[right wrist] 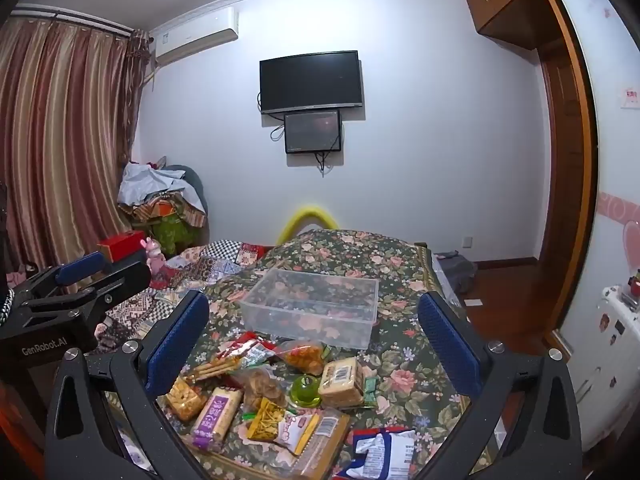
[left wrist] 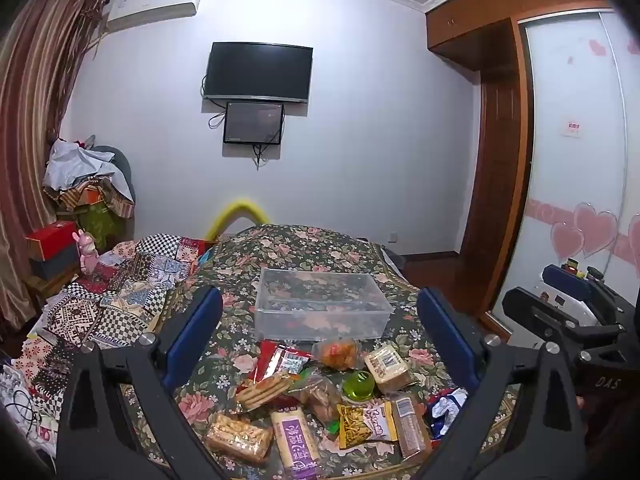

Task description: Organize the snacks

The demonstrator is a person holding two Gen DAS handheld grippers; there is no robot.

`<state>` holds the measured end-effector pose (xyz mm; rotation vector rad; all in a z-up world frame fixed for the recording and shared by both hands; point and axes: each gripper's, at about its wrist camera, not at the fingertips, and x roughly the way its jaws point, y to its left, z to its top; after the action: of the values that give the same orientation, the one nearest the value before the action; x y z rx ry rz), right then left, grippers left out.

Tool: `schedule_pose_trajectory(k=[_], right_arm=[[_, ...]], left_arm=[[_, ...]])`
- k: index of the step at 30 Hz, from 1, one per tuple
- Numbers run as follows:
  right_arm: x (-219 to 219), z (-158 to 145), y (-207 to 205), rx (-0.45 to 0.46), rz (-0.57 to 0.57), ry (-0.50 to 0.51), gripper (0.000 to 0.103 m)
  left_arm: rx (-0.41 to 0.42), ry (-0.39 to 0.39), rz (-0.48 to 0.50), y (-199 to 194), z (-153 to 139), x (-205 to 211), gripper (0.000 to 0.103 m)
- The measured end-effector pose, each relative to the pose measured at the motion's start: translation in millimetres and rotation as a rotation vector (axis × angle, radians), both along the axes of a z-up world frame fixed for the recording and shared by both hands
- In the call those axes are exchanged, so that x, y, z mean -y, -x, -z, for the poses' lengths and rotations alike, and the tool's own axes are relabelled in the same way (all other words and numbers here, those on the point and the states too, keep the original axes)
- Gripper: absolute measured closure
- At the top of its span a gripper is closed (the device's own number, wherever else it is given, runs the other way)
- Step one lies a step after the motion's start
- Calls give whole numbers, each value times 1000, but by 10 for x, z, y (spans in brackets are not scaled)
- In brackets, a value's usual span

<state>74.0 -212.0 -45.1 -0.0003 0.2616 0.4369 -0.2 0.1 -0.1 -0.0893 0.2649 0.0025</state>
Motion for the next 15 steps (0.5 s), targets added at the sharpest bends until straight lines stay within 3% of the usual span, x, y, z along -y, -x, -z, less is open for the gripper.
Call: schedule_pose_trajectory(k=[15], right_arm=[[-34, -29, 57, -1, 0, -9, 0]], left_arm=[[-11, 0, 8, -35, 55, 7, 4]])
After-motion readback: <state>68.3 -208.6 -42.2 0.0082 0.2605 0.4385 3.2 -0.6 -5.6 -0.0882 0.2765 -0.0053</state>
